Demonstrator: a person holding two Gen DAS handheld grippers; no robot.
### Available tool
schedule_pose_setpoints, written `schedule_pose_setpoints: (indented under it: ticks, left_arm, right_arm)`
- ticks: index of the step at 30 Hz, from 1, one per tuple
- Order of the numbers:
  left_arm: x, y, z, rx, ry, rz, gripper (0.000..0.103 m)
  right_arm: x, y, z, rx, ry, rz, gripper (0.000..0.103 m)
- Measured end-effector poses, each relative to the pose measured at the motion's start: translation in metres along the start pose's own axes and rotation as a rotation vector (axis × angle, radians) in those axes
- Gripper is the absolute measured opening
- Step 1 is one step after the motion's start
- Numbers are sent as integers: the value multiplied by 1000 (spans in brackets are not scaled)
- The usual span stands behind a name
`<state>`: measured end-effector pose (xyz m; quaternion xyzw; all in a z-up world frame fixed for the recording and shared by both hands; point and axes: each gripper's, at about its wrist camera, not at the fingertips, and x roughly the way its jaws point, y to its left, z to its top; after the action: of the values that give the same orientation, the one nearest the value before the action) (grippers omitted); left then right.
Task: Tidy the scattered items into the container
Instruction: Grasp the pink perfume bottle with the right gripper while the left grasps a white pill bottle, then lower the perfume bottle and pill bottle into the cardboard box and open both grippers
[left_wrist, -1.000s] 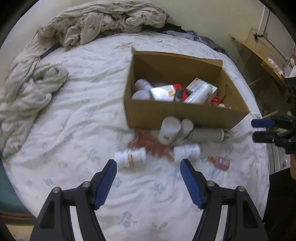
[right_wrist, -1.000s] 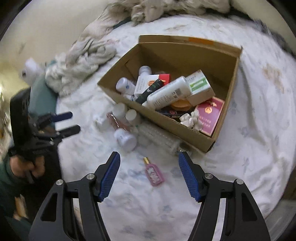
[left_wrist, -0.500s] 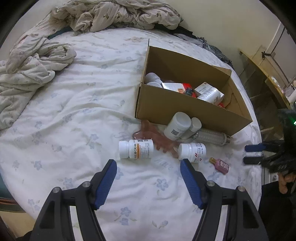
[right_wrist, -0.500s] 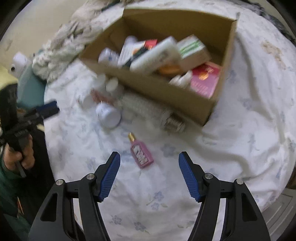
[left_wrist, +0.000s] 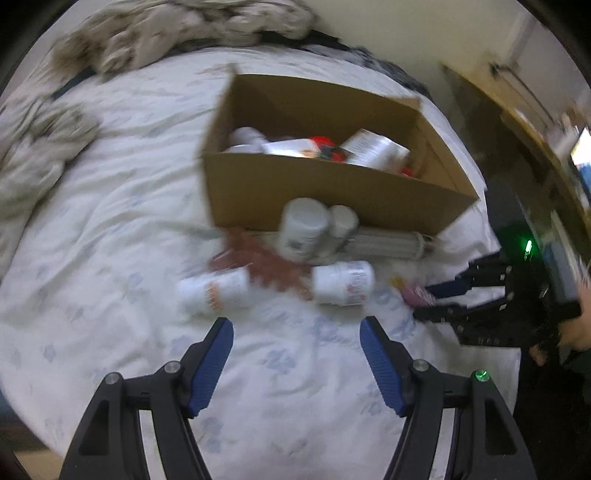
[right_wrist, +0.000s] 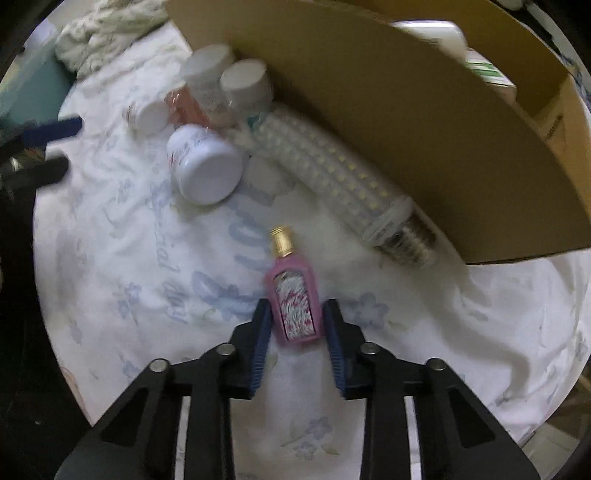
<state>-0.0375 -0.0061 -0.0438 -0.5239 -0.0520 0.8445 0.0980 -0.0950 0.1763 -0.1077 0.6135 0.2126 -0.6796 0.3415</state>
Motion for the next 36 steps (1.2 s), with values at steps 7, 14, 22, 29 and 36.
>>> schedule_pose_setpoints:
  ticks: [7,14,22,29,36]
  left_arm:
    - [38,-15,18,-34,48,-53,72]
    - [64,-27,22,-15,76,-45,72]
    - [65,-40,24,25,66,-39,51]
    - [29,-36,18,38,1,-27,51]
    - [-19,-21,51,-1,-112,-31,51]
  right_arm:
    - [-44,-21,-11,98,-121,81,28]
    - [-75,-36,-24,145,-205,144,28]
    - [-85,-26,-21,116,-238,192,28]
    - [-88,-27,-10,150,-303,255,28]
    - [-120,-38,2,200,-446,335,28]
